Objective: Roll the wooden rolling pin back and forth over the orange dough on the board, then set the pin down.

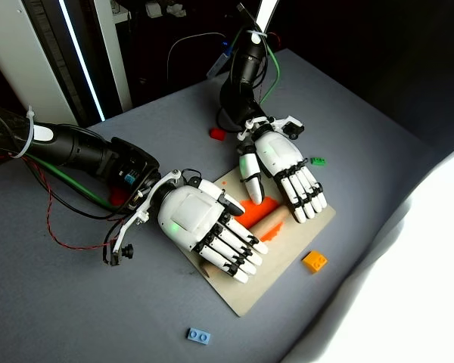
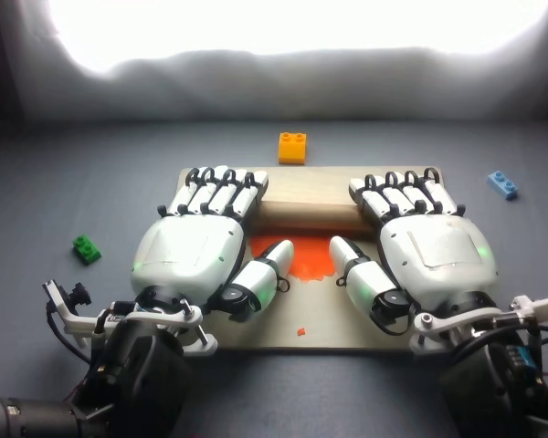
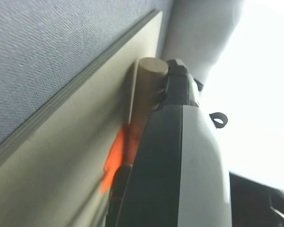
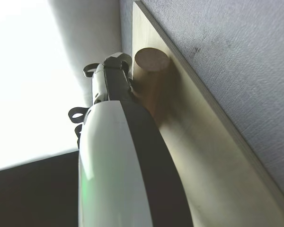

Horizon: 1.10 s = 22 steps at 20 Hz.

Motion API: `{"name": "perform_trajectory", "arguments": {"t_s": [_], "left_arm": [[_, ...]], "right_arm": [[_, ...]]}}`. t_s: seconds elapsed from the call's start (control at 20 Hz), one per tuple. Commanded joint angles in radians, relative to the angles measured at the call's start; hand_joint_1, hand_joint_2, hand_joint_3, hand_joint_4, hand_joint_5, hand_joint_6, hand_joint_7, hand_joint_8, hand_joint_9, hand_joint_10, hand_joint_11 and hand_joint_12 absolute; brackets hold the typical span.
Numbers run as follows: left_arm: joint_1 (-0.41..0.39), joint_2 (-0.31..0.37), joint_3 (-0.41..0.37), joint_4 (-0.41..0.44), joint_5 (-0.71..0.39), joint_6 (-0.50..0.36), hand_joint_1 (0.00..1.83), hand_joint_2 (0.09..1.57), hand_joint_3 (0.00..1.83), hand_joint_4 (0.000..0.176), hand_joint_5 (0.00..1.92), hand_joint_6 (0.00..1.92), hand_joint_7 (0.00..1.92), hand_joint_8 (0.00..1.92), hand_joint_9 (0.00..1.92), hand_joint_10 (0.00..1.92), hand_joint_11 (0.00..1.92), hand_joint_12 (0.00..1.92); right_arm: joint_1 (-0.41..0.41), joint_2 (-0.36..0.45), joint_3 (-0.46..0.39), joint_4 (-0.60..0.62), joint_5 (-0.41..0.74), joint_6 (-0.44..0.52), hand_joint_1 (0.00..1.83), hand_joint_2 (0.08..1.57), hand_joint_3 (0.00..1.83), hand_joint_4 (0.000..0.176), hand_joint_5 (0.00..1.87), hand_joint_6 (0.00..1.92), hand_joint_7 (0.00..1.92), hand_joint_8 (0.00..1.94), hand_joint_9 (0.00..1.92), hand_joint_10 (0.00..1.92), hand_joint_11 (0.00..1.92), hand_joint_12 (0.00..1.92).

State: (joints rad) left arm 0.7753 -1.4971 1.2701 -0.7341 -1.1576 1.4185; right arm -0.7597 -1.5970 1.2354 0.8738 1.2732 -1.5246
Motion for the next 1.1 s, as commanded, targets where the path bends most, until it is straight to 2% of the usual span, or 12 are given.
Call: {"name": "perform_trajectory", "arguments": {"t_s": [0.0,0.1,0.15,0.2,0.3,0.35,0.4,0.45,0.65,0.75,1.05], "left_arm": [[0.010,0.004,-0.003,0.028,-0.068,-0.002,0.00,1.48,0.00,0.000,0.14,0.00,0.17,0.00,0.11,0.00,0.00,0.07],[0.014,0.005,-0.009,0.028,-0.075,-0.002,0.00,1.48,0.00,0.000,0.13,0.00,0.18,0.00,0.12,0.01,0.00,0.08],[0.016,0.006,-0.012,0.028,-0.079,-0.002,0.00,1.48,0.00,0.000,0.13,0.00,0.18,0.00,0.13,0.00,0.00,0.18],[0.018,0.008,-0.015,0.028,-0.082,-0.002,0.00,1.48,0.00,0.000,0.13,0.00,0.18,0.00,0.13,0.00,0.00,0.20],[0.021,0.011,-0.020,0.028,-0.088,0.001,0.00,1.48,0.00,0.000,0.16,0.01,0.20,0.00,0.17,0.01,0.00,0.31],[0.023,0.013,-0.024,0.028,-0.088,0.005,0.00,1.48,0.00,0.000,0.15,0.00,0.19,0.00,0.16,0.00,0.00,0.30],[0.024,0.015,-0.028,0.028,-0.088,0.008,0.00,1.48,0.00,0.000,0.16,0.00,0.19,0.00,0.14,0.00,0.00,0.25],[0.026,0.019,-0.034,0.028,-0.087,0.011,0.00,1.48,0.00,0.000,0.16,0.00,0.19,0.00,0.14,0.00,0.00,0.22],[0.036,0.032,-0.059,0.028,-0.087,0.023,0.00,1.47,0.00,0.000,0.14,0.00,0.20,0.00,0.13,0.00,0.00,0.22],[0.042,0.038,-0.071,0.028,-0.088,0.027,0.00,1.47,0.00,0.000,0.11,0.01,0.17,0.00,0.10,0.00,0.00,0.11],[0.056,0.042,-0.091,0.028,-0.108,0.028,0.00,1.48,0.00,0.000,0.11,0.00,0.18,0.00,0.11,0.01,0.00,0.06]], "right_arm": [[-0.012,0.002,-0.005,-0.033,0.058,-0.006,0.00,1.49,0.00,0.000,0.26,0.01,0.31,0.00,0.24,0.01,0.00,0.48],[-0.018,0.004,-0.013,-0.032,0.061,-0.010,0.00,1.48,0.00,0.000,0.27,0.01,0.29,0.00,0.22,0.00,0.00,0.47],[-0.019,0.004,-0.015,-0.032,0.062,-0.011,0.00,1.48,0.00,0.000,0.28,0.01,0.28,0.00,0.20,0.00,0.00,0.41],[-0.019,0.004,-0.016,-0.032,0.064,-0.012,0.00,1.48,0.00,0.000,0.31,0.02,0.31,0.01,0.23,0.01,0.00,0.47],[-0.019,0.003,-0.019,-0.032,0.069,-0.015,0.00,1.48,0.00,0.000,0.28,0.01,0.30,0.00,0.23,0.01,0.00,0.38],[-0.019,0.003,-0.020,-0.031,0.069,-0.017,0.00,1.48,0.00,0.000,0.29,0.01,0.28,0.00,0.22,0.00,0.00,0.37],[-0.021,0.003,-0.022,-0.030,0.069,-0.020,0.00,1.47,0.00,0.000,0.28,0.00,0.28,0.00,0.22,0.01,0.00,0.49],[-0.022,0.003,-0.025,-0.025,0.070,-0.025,0.00,1.47,0.00,0.000,0.28,0.00,0.28,0.00,0.21,0.00,0.00,0.45],[-0.024,0.003,-0.035,-0.018,0.083,-0.036,0.00,1.49,0.01,0.000,0.28,0.00,0.31,0.01,0.25,0.02,0.00,0.47],[-0.028,0.003,-0.045,-0.018,0.090,-0.043,0.00,1.49,0.00,0.000,0.33,0.02,0.35,0.01,0.27,0.02,0.00,0.57],[-0.032,0.003,-0.060,-0.018,0.101,-0.053,0.00,1.49,0.00,0.000,0.29,0.00,0.31,0.00,0.24,0.00,0.00,0.43]]}}
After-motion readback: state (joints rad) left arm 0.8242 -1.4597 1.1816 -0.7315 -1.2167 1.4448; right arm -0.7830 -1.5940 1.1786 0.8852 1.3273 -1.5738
